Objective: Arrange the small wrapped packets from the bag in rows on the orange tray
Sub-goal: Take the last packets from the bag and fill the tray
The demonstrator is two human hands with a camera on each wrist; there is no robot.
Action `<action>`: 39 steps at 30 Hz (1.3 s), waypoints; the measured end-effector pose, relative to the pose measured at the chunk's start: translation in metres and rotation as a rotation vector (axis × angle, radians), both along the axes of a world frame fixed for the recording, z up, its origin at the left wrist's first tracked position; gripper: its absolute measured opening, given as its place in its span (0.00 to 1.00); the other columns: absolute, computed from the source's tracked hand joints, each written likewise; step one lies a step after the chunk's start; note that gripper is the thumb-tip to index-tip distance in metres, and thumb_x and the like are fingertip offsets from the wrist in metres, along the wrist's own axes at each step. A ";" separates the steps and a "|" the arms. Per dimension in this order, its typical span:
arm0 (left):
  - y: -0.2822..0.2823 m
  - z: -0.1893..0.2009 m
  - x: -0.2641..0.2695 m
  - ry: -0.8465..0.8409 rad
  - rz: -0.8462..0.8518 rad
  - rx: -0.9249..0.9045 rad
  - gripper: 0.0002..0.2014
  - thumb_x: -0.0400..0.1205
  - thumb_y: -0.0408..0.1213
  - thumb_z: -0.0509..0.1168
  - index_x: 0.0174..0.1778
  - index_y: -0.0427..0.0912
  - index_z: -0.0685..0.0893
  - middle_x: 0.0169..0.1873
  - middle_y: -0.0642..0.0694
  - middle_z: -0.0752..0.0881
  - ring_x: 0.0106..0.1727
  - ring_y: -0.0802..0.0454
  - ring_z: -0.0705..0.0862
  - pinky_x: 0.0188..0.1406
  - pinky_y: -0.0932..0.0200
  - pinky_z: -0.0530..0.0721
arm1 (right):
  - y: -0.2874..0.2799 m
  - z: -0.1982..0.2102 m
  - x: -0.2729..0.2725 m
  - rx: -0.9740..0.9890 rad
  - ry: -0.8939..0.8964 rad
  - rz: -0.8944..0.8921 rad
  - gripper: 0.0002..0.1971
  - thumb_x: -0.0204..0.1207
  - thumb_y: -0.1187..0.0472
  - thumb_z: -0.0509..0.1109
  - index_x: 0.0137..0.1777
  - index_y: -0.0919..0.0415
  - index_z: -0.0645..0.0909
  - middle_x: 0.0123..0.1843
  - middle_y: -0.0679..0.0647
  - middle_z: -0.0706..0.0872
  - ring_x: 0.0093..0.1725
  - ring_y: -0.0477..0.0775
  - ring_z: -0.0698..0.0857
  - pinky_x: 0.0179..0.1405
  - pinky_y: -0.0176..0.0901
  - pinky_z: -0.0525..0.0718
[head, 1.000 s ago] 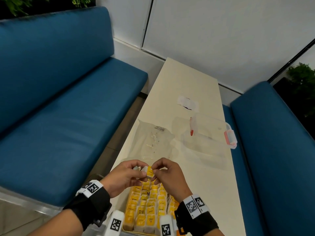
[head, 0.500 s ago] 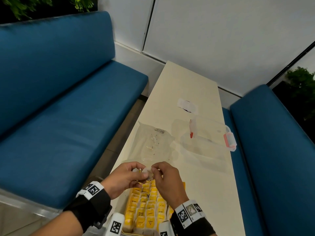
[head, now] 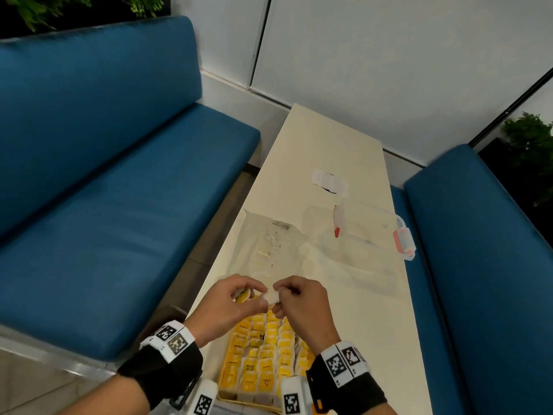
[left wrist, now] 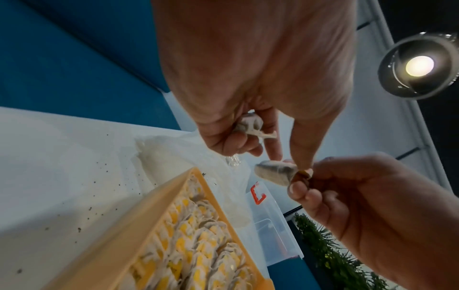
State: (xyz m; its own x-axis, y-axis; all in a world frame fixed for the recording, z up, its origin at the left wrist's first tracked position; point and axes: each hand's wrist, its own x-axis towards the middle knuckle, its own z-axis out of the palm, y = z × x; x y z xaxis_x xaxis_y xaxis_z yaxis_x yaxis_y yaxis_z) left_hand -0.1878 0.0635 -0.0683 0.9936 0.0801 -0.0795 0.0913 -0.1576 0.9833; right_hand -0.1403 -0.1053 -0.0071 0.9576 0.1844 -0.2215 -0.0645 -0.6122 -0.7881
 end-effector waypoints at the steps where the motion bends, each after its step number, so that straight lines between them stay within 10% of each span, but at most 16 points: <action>1: -0.001 0.001 -0.001 -0.004 -0.023 0.027 0.12 0.71 0.51 0.82 0.49 0.60 0.92 0.45 0.61 0.88 0.49 0.62 0.86 0.47 0.66 0.83 | 0.001 0.000 0.000 -0.012 0.004 0.010 0.12 0.78 0.69 0.63 0.48 0.60 0.90 0.30 0.54 0.90 0.30 0.52 0.91 0.41 0.50 0.92; 15: 0.000 -0.011 -0.005 0.023 -0.101 0.140 0.14 0.68 0.52 0.84 0.47 0.56 0.93 0.43 0.63 0.89 0.48 0.65 0.87 0.47 0.72 0.80 | 0.007 0.001 -0.004 0.020 0.176 0.050 0.12 0.72 0.71 0.64 0.43 0.61 0.89 0.32 0.60 0.91 0.33 0.55 0.93 0.48 0.56 0.92; 21: 0.002 -0.010 -0.005 0.025 -0.125 0.125 0.08 0.74 0.43 0.82 0.38 0.63 0.92 0.40 0.65 0.90 0.43 0.65 0.86 0.45 0.68 0.76 | 0.003 -0.013 -0.004 -0.053 0.077 0.163 0.03 0.69 0.60 0.78 0.39 0.53 0.86 0.38 0.51 0.89 0.35 0.48 0.86 0.37 0.43 0.84; 27: 0.000 -0.006 -0.013 0.086 -0.155 -0.063 0.03 0.76 0.35 0.80 0.43 0.47 0.95 0.41 0.56 0.94 0.43 0.58 0.93 0.46 0.69 0.86 | 0.000 -0.022 -0.010 -0.030 0.156 0.204 0.04 0.76 0.66 0.74 0.44 0.57 0.83 0.43 0.55 0.90 0.31 0.48 0.88 0.28 0.41 0.82; 39: 0.017 -0.032 -0.017 0.177 -0.003 0.161 0.08 0.72 0.47 0.82 0.39 0.53 0.90 0.41 0.59 0.90 0.49 0.66 0.86 0.53 0.66 0.80 | -0.005 -0.039 -0.025 -0.064 0.442 0.255 0.04 0.77 0.69 0.71 0.46 0.63 0.78 0.36 0.70 0.90 0.26 0.52 0.87 0.26 0.41 0.83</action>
State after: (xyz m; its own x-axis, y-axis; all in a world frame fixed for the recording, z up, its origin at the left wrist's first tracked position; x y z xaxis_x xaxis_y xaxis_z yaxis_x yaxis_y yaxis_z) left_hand -0.2053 0.0807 -0.1001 0.9656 0.1027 -0.2390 0.2594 -0.3116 0.9141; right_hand -0.1655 -0.1099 -0.0461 0.6960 0.3727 -0.6138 -0.2251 -0.6984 -0.6794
